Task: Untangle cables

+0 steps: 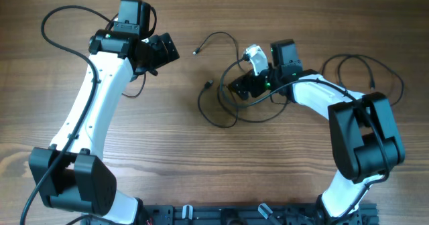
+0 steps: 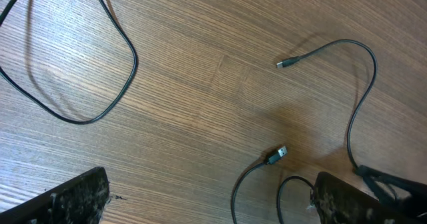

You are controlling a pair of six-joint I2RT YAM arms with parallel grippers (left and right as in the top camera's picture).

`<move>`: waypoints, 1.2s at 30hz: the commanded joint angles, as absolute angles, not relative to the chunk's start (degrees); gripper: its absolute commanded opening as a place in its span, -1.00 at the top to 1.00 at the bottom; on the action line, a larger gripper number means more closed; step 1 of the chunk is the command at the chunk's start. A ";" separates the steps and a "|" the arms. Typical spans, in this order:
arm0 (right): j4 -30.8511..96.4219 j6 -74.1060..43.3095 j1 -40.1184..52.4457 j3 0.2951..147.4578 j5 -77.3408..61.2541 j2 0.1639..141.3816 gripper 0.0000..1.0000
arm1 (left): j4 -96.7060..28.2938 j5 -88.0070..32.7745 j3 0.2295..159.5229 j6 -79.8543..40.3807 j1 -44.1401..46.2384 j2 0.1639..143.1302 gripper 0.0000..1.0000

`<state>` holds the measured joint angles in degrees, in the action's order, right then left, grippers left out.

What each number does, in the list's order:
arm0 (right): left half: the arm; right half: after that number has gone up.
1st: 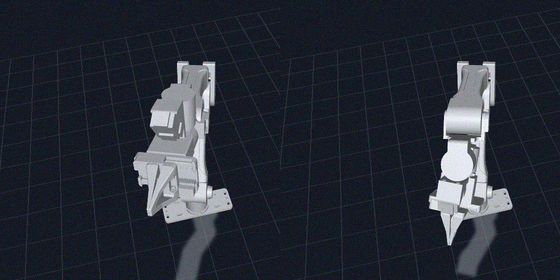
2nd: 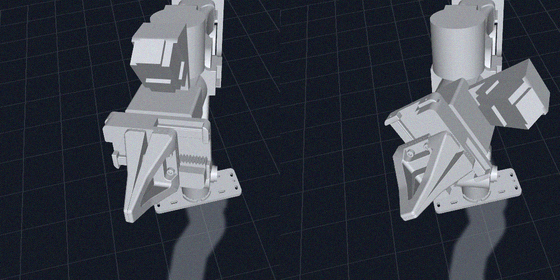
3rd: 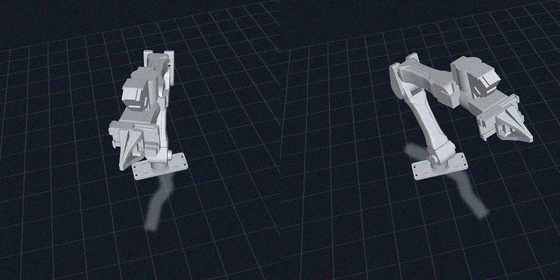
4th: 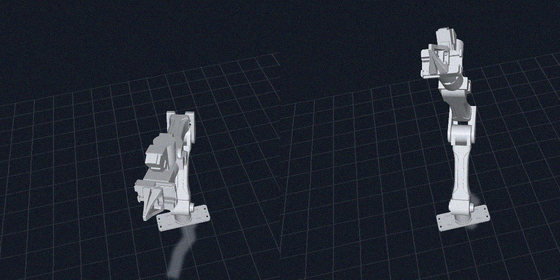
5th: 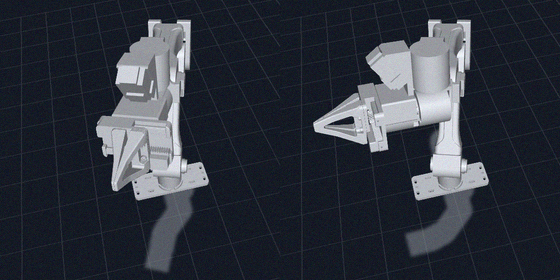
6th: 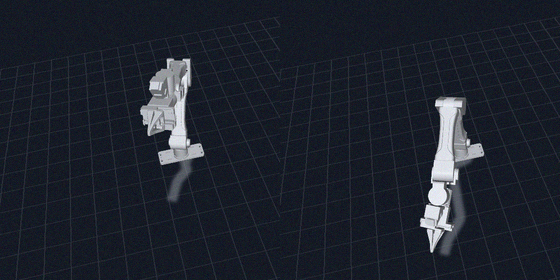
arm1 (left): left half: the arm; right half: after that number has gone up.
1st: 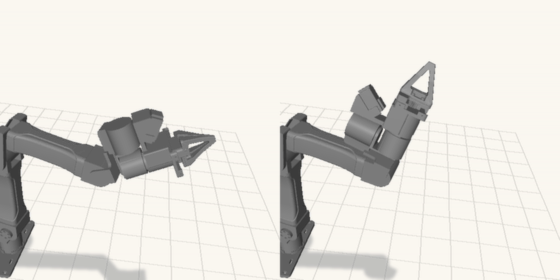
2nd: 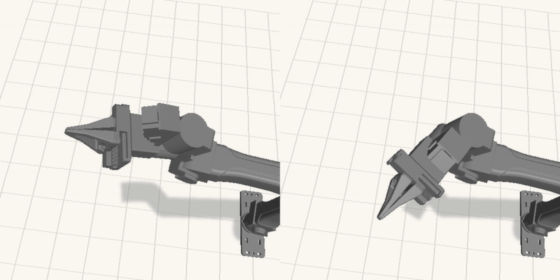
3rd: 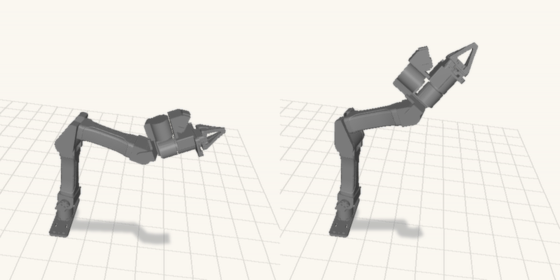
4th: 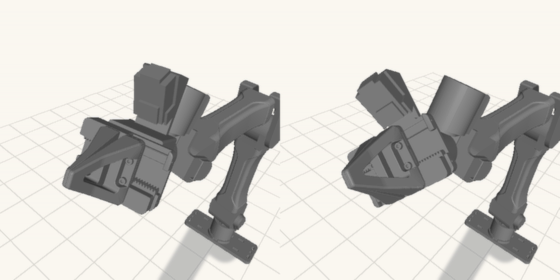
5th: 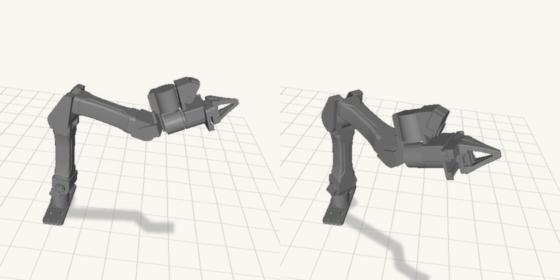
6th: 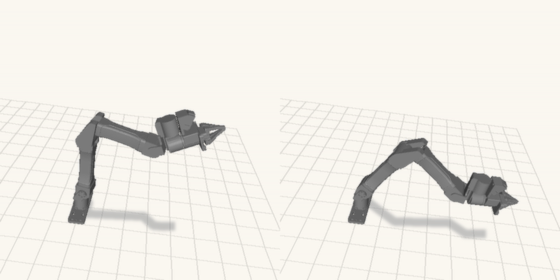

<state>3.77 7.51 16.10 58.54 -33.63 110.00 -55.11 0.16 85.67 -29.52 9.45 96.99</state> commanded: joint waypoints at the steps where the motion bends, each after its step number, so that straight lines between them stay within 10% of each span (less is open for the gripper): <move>1: 3.90 6.02 16.53 59.05 -40.16 103.74 -0.87 | -55.11 0.95 86.19 -30.30 9.21 97.65 -1.00; 13: 10.00 18.26 26.96 58.43 0.60 105.56 -0.88 | -55.11 0.95 86.19 -30.30 9.19 97.65 -1.00; 22: -0.62 17.78 22.41 58.43 -0.91 116.14 -0.85 | -55.09 0.95 86.19 -30.30 9.21 97.65 -1.00; 30: 1.32 15.38 22.11 58.43 -5.10 118.93 0.91 | -55.11 0.95 86.19 -30.28 9.21 97.65 -1.00; 36: 8.86 14.59 20.12 60.93 -14.17 112.62 0.91 | -55.11 0.95 86.19 -30.28 9.21 97.65 -1.00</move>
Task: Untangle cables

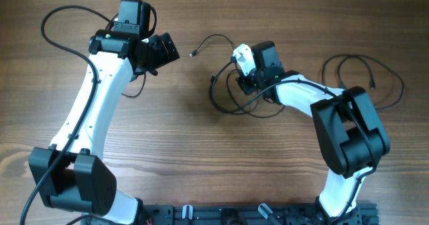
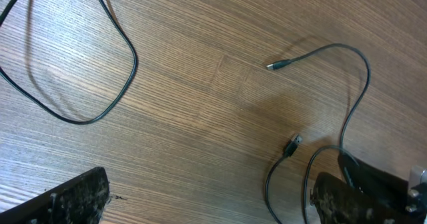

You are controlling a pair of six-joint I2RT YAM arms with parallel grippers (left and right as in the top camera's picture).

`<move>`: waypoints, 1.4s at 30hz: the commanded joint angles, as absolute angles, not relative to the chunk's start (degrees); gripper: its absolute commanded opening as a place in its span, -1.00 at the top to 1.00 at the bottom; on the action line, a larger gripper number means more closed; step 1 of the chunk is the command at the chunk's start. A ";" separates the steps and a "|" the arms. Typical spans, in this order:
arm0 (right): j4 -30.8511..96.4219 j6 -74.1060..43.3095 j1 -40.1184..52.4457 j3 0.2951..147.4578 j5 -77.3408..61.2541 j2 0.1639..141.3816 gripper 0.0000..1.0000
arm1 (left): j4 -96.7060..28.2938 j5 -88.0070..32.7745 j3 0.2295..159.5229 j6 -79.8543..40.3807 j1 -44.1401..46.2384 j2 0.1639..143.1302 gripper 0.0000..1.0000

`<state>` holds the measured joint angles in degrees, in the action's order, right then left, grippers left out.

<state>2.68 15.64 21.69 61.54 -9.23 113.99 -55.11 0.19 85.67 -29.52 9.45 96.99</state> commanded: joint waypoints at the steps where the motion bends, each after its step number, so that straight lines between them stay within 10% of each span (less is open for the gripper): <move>1: 10.13 13.28 19.84 61.49 -15.77 110.96 0.91 | -55.11 0.95 86.19 -30.30 9.21 97.65 -1.00; 16: -8.32 8.99 17.26 62.41 10.94 97.60 0.91 | -55.11 0.95 86.19 -30.30 9.21 97.65 -1.00; 33: -15.46 -11.94 -5.13 62.41 -20.32 110.39 0.90 | -55.11 0.95 86.19 -30.30 9.19 97.65 -1.00; 34: -15.79 -11.97 -5.15 62.41 -17.82 110.83 0.73 | -55.11 0.95 86.19 -30.30 9.21 97.65 -1.00; 37: -16.40 -11.97 -5.17 62.41 -10.83 110.83 -0.72 | -55.11 0.95 86.19 -30.30 9.21 97.65 -1.00; 42: -15.38 -12.01 -5.17 62.41 -10.39 110.80 -1.00 | -55.11 0.95 86.19 -30.30 9.21 97.65 -1.00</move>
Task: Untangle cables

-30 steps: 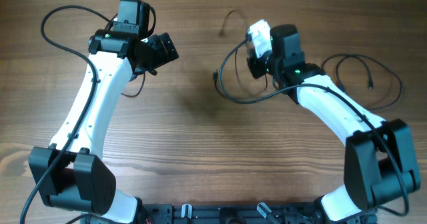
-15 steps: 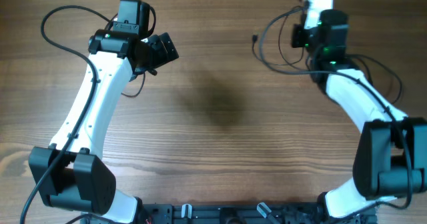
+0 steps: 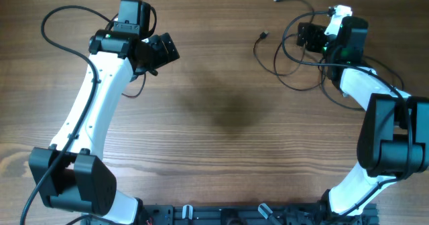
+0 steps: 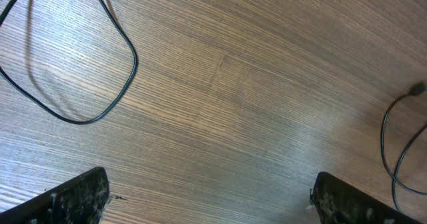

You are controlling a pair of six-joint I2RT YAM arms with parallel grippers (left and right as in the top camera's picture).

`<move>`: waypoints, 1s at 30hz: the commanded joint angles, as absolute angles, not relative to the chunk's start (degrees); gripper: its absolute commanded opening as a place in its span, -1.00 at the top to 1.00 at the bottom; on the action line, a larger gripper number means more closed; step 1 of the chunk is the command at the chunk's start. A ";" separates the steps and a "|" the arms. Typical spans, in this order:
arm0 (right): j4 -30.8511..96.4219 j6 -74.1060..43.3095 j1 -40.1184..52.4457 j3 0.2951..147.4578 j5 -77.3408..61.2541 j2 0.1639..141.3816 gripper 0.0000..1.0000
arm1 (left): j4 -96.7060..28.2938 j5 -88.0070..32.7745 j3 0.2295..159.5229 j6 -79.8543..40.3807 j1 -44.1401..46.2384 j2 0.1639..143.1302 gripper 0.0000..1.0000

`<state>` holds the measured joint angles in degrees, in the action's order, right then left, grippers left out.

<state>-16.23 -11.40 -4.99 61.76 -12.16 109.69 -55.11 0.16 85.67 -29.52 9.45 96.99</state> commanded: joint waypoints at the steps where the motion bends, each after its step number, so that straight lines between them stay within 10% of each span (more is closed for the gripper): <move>1: -14.74 -12.03 -5.15 62.41 -10.72 110.80 -1.00 | -55.11 0.95 86.19 -30.28 9.21 97.65 -1.00; 10: -9.50 -11.66 -4.19 62.39 -36.34 110.80 -0.87 | -55.11 0.95 86.19 -30.30 9.21 97.65 -1.00; 26: 3.31 -9.02 9.30 62.35 -40.58 110.80 -0.99 | -46.06 7.94 86.19 -28.77 8.88 97.62 -0.94; 30: 6.46 -9.10 13.32 62.35 -40.58 110.80 -0.18 | -46.35 10.20 86.19 -28.82 4.71 98.41 0.92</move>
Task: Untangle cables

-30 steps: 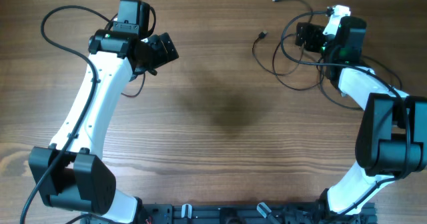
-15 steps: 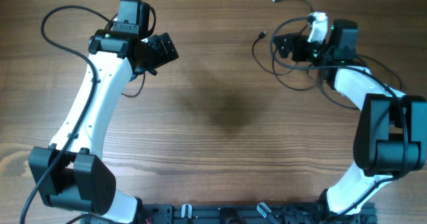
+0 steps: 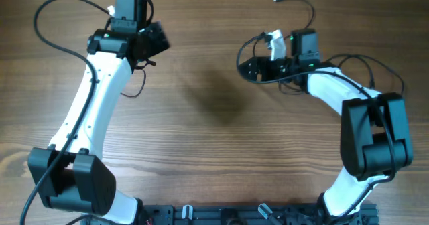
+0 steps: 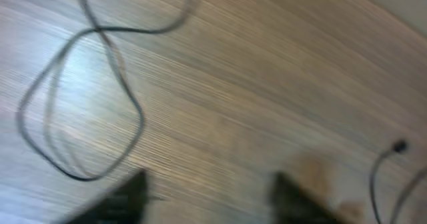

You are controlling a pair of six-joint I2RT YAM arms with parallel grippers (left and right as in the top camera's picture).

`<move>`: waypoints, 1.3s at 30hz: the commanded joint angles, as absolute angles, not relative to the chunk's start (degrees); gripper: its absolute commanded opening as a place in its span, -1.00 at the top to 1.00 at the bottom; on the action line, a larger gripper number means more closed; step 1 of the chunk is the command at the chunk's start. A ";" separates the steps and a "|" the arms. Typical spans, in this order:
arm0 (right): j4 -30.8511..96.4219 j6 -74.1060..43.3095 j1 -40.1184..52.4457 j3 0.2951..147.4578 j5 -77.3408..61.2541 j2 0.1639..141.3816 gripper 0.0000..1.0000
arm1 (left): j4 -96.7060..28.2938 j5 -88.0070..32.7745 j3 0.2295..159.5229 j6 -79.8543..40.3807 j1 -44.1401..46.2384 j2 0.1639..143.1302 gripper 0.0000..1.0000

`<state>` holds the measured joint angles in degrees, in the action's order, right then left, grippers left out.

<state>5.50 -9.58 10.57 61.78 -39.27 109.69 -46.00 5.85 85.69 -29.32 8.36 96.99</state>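
A tangle of thin black cables (image 3: pixel 241 53) hangs around my right gripper (image 3: pixel 258 67), which is shut on it right of the table's middle. One free plug end lies near the far edge. More cable loops (image 3: pixel 399 84) trail past the right arm. My left gripper (image 3: pixel 158 39) is at the far left, well apart from the tangle. In the blurred left wrist view it (image 4: pixel 210 199) stands open over bare wood. A separate cable loop (image 4: pixel 137 117) lies ahead of it, and another plug end (image 4: pixel 399 146) shows at the right.
The wooden table (image 3: pixel 214 138) carries nothing else. A black cable (image 3: pixel 41 25) arcs beside the left arm at the far left. A black rail (image 3: pixel 221 215) runs along the near edge.
My right gripper has moved with the tangle from the far right corner down and left, toward the middle. The left wrist has shifted, blurring its view, and its fingers stand closer together but open.
My right gripper was first on the tangle at the table's middle. It then held the tangle gathered slightly farther back, and later at the far right corner. Now the tangle is right of centre again. The left arm stayed still until this last shift.
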 commanded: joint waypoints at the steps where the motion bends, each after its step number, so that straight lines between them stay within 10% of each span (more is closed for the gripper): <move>1: 6.87 -9.13 14.22 62.35 -40.58 110.80 0.16 | -46.52 10.17 86.19 -28.82 2.90 98.76 0.92; 2: 6.96 -9.17 15.18 62.35 -40.58 110.80 0.83 | -46.70 10.50 86.19 -28.77 0.54 99.29 0.92; 3: 6.96 -9.23 15.92 62.35 -40.58 110.80 0.91 | -46.89 11.38 86.19 -28.77 -1.65 99.96 0.92; 19: 16.95 -16.67 23.09 62.30 -31.46 110.80 0.80 | -50.65 -0.01 86.11 -25.08 -4.60 123.31 0.92; 39: 26.26 -22.55 22.85 62.30 -11.62 110.80 0.90 | -53.45 -24.03 73.14 -30.11 16.56 120.92 0.92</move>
